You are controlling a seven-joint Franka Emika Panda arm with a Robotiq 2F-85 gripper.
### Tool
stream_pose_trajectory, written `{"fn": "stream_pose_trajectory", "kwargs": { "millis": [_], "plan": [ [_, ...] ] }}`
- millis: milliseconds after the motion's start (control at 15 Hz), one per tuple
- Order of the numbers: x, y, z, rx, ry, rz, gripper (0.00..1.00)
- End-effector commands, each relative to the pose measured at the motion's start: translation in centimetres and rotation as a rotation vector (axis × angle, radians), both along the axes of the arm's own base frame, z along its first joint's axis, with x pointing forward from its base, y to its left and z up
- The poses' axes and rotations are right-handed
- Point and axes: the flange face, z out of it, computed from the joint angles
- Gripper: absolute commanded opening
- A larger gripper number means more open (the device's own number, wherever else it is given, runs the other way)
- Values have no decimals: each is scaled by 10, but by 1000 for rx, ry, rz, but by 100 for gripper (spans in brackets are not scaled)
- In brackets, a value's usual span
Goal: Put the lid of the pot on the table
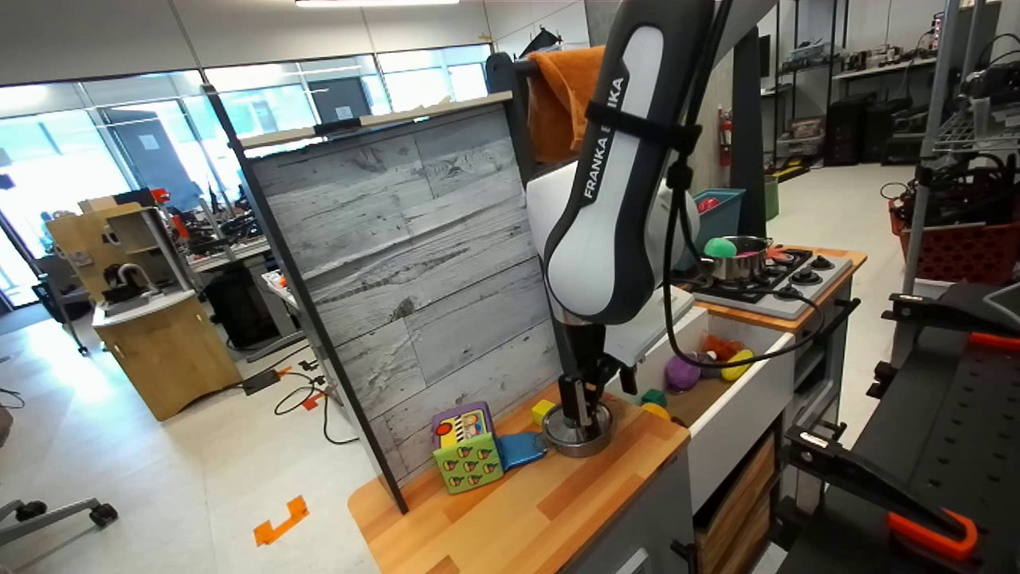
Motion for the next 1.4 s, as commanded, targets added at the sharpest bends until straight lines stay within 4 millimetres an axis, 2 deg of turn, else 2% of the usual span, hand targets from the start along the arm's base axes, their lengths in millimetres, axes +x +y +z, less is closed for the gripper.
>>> {"fn": "stream_pose_trajectory", "kwargs": {
  "millis": [0, 333, 600, 1067, 1267, 1333],
  "plan": [
    [0, 13, 19, -3, -93, 80, 100],
    [21, 25, 31, 3, -177, 130, 100],
    [26, 27, 23, 7, -140, 148, 100],
    [18, 39, 1, 0, -62, 185, 100],
    [21, 40, -3, -6, -48, 181, 100],
    [22, 40, -4, -8, -48, 181, 92]
  ]
}}
